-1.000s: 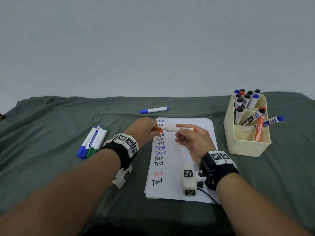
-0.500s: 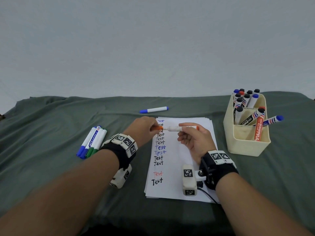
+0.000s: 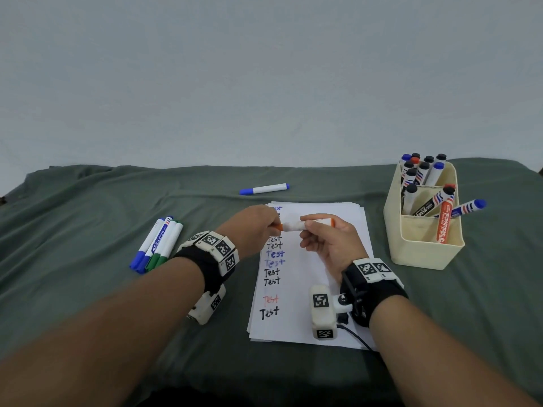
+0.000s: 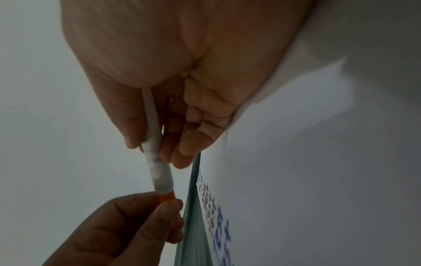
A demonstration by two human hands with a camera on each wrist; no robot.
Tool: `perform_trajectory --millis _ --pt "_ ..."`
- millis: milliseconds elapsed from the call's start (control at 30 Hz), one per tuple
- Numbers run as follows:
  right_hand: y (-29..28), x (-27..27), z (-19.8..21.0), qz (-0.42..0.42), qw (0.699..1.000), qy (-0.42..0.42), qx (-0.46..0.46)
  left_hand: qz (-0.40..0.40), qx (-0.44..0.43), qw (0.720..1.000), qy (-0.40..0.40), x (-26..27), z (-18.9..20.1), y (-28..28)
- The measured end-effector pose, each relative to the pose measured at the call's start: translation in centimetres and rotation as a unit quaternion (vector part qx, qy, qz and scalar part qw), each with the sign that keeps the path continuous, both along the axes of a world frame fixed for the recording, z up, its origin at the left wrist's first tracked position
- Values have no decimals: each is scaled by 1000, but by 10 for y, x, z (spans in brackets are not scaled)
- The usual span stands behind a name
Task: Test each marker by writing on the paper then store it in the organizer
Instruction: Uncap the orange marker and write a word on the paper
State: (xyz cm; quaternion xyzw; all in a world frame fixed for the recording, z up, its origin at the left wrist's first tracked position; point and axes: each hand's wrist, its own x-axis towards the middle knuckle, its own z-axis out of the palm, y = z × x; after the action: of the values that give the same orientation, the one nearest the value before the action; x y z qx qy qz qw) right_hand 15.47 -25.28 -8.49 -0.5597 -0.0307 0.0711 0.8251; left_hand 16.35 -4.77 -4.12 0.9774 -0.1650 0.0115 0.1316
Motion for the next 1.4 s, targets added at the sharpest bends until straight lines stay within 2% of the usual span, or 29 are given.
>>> perform_trajectory --millis 200,367,433,633,767,833,967,1133,1400 --pt "1 1 -3 14 999 -15 -24 1 -6 1000 -19 -1 0 3" --pt "5 6 -7 15 996 -7 -92 2 -45 998 -39 -10 -1 11" --pt "5 7 -4 8 987 -6 -162 16 -39 997 -65 -17 1 22" --pt "16 0 10 18 923 -42 -383 204 7 975 -93 -38 20 107" --pt "23 -3 20 47 878 -62 -472 349 52 934 -48 -67 24 168" --pt "28 -4 26 61 854 -73 -512 390 67 918 -18 -79 24 186" --pt "42 -11 35 79 807 -86 -578 399 114 909 37 -92 20 194" --pt "47 -19 49 103 748 -126 -643 407 90 904 96 -93 14 195" --pt "22 -16 58 113 669 -132 -723 391 117 907 101 -95 4 203"
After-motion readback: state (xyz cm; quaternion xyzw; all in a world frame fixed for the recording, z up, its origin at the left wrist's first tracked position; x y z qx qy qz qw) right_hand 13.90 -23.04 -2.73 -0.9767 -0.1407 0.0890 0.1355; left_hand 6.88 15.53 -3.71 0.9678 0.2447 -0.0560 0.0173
